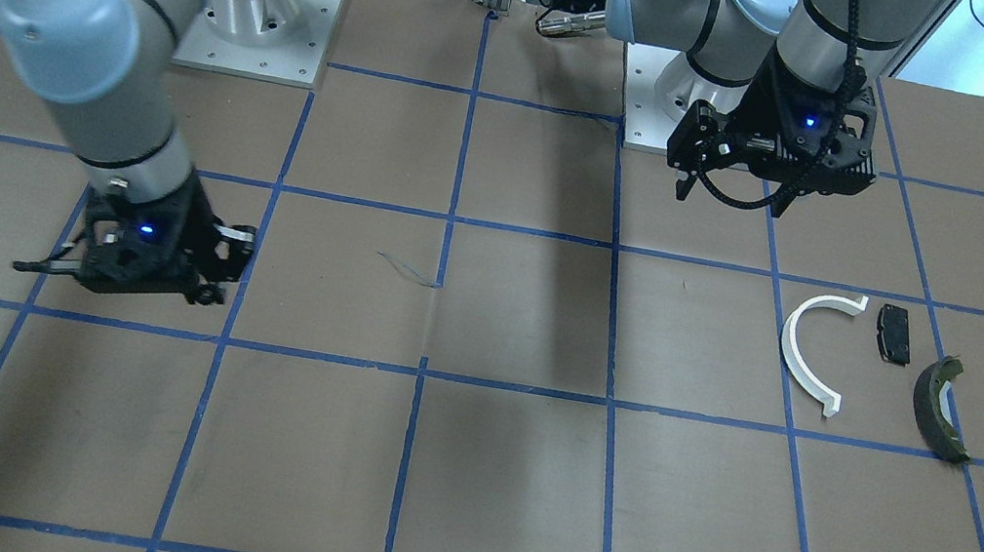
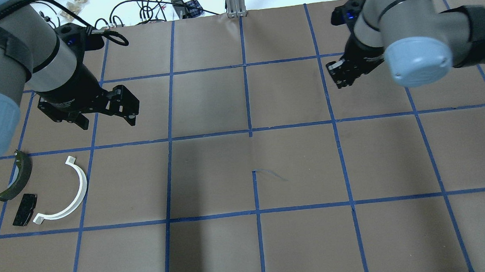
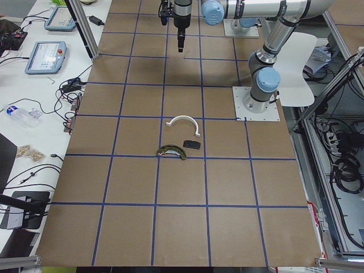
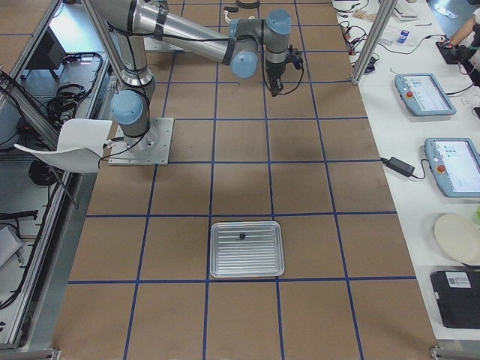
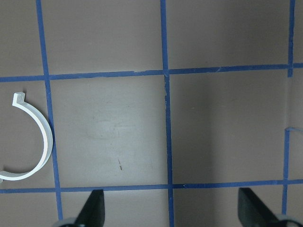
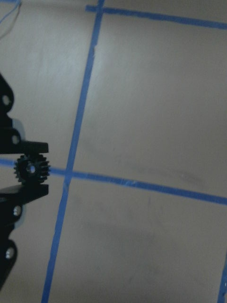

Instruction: Place bearing gear from tray to pile

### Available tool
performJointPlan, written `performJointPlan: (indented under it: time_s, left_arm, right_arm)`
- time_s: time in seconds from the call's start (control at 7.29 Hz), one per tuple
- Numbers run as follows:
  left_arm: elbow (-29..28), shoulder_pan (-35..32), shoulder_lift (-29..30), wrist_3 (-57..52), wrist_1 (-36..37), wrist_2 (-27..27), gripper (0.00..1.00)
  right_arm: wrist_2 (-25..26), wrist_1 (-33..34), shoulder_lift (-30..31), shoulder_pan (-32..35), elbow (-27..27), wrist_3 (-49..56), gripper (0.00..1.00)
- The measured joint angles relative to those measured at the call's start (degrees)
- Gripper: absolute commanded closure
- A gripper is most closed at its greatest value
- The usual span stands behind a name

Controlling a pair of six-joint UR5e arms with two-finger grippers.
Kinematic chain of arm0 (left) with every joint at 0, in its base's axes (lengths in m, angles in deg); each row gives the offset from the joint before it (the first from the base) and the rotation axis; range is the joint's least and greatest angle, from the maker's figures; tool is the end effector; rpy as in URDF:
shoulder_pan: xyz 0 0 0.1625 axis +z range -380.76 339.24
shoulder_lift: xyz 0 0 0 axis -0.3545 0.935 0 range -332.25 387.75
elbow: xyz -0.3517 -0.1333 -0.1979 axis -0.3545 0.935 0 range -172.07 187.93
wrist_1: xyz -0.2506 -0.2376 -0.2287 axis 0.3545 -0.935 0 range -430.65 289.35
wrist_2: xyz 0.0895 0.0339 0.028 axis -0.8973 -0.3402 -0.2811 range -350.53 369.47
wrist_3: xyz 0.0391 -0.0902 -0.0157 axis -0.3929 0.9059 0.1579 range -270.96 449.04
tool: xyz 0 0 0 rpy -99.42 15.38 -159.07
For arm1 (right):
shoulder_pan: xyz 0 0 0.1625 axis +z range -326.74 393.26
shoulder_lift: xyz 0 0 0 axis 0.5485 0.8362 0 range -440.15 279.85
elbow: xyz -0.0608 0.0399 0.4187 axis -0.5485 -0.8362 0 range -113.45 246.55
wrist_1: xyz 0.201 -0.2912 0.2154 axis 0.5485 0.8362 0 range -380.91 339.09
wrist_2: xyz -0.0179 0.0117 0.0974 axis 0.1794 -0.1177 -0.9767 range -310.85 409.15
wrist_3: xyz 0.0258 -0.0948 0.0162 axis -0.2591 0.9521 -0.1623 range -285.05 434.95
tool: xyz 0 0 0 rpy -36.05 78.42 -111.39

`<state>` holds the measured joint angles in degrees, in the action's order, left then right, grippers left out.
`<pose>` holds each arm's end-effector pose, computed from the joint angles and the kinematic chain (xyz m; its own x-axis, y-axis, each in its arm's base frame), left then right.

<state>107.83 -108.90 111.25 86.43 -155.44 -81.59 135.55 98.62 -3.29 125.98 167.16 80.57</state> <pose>-0.1169 -0.4502 0.4651 -0.9997 0.0124 -0.0200 0.0130 0.9994 -0.0307 0.1662 -0.5576 0.3295 -0.9872 -0.1507 -0.0524 -0.1445 0.9838 -0.1063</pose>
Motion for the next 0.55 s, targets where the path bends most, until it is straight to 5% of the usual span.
performJointPlan:
  time_s: [0.27, 0.55]
  left_arm:
    - [0.06, 0.69, 0.06, -0.29, 0.3, 0.03, 0.0]
    - [0.57, 0.84, 0.36, -0.5, 0.73, 0.13, 0.0]
  right_arm:
    - [0.2, 8.04, -6.18, 11.05, -0.23, -16.65, 0.95]
    - [0.43, 14.23, -12.92, 17.45, -0.28, -25.12, 0.49]
